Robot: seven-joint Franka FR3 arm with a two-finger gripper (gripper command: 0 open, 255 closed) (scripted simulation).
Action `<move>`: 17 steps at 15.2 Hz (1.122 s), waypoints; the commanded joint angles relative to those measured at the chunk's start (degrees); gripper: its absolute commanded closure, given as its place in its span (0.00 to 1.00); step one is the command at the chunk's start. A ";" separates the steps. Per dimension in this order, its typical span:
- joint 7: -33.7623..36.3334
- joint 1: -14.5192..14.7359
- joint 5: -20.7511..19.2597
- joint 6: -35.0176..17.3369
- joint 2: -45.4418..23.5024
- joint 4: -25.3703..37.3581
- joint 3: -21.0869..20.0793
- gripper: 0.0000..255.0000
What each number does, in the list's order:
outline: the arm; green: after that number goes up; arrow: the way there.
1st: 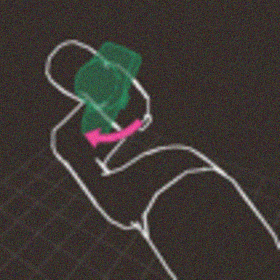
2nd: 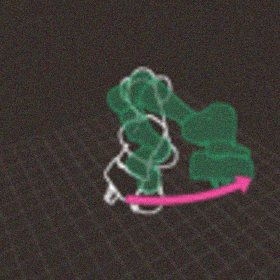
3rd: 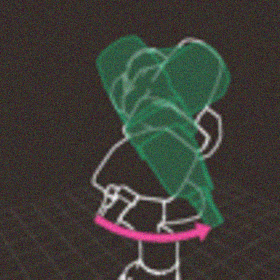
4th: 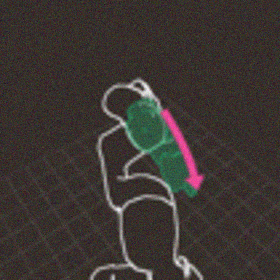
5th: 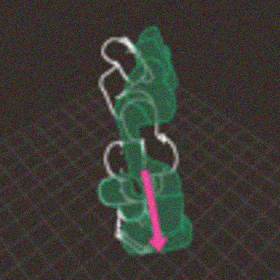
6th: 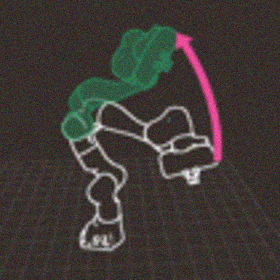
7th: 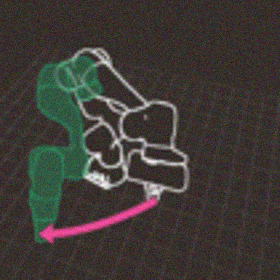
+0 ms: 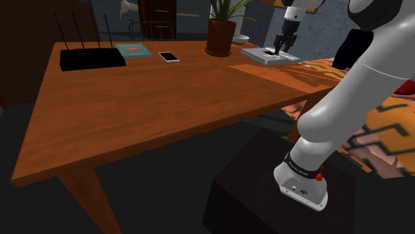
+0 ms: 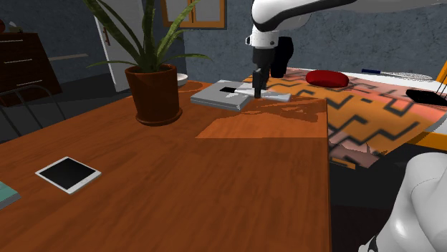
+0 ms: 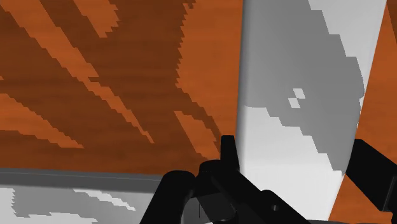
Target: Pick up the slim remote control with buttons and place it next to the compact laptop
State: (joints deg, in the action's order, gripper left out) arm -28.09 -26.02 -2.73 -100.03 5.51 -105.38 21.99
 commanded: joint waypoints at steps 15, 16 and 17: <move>-9.00 -4.13 -0.50 -6.74 -0.14 -6.27 5.27 1.00; -9.02 -4.15 -0.47 -7.50 -0.23 -6.94 5.31 1.00; -9.05 -4.16 -0.44 -8.26 -0.34 -7.61 5.34 1.00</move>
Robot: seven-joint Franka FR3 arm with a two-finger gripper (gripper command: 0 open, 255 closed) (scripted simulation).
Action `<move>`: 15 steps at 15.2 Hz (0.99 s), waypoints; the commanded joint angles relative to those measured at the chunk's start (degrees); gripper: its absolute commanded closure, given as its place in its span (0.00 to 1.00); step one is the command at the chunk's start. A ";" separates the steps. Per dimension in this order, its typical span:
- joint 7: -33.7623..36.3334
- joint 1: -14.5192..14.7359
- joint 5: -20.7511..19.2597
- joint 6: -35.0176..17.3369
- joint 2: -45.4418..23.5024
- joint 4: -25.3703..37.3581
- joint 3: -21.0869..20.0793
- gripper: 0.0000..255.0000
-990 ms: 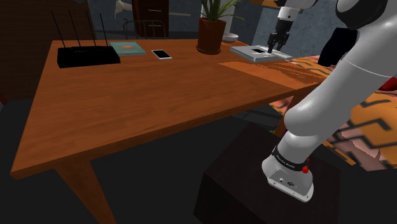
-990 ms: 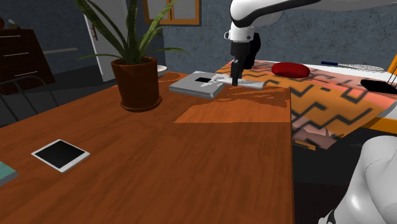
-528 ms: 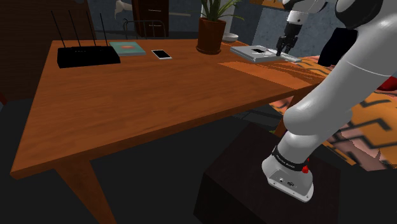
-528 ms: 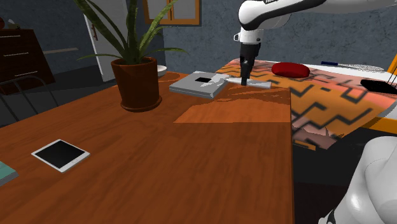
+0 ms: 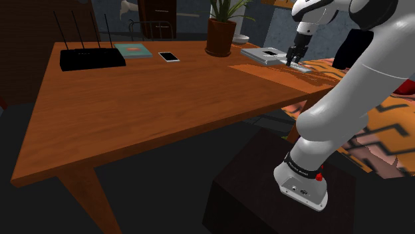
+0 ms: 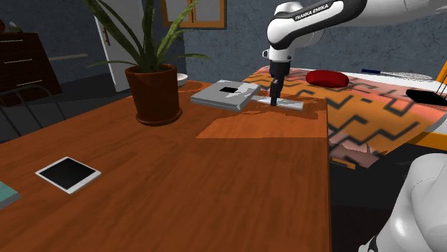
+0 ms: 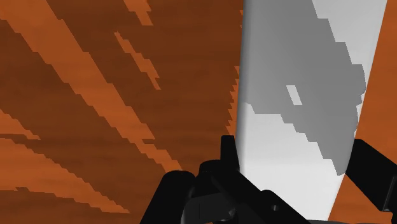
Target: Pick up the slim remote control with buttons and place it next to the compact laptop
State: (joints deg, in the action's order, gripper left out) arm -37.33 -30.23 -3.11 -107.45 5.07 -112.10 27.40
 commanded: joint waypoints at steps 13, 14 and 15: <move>-0.10 -0.05 0.36 -5.91 -0.96 -4.99 0.17 1.00; -0.10 -0.05 0.36 -5.91 -0.96 -4.99 0.17 1.00; -0.10 -0.05 0.35 -5.91 -0.96 -4.99 0.17 0.00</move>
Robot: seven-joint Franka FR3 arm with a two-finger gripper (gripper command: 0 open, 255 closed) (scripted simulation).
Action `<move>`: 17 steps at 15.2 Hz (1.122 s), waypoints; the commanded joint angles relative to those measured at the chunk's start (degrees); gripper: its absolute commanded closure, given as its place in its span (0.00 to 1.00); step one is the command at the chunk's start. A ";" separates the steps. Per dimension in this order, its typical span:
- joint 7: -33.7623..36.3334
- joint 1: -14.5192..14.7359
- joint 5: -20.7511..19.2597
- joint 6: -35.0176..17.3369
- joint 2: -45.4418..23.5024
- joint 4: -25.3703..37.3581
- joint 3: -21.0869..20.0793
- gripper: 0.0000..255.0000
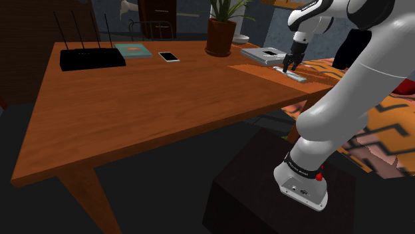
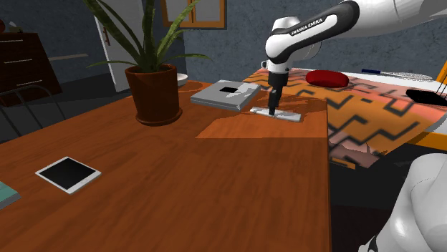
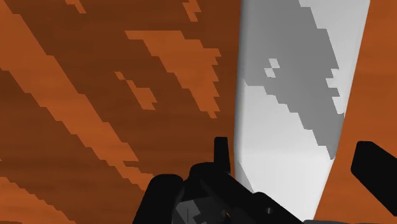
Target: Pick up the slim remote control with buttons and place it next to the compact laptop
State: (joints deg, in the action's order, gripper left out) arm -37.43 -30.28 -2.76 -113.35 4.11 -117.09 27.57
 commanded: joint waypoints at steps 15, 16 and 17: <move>0.39 0.18 -0.48 7.21 1.33 6.02 -0.36 0.00; 0.39 0.18 -0.48 7.21 1.33 6.02 -0.36 0.00; 0.40 0.18 -0.48 7.20 1.33 6.01 -0.36 0.00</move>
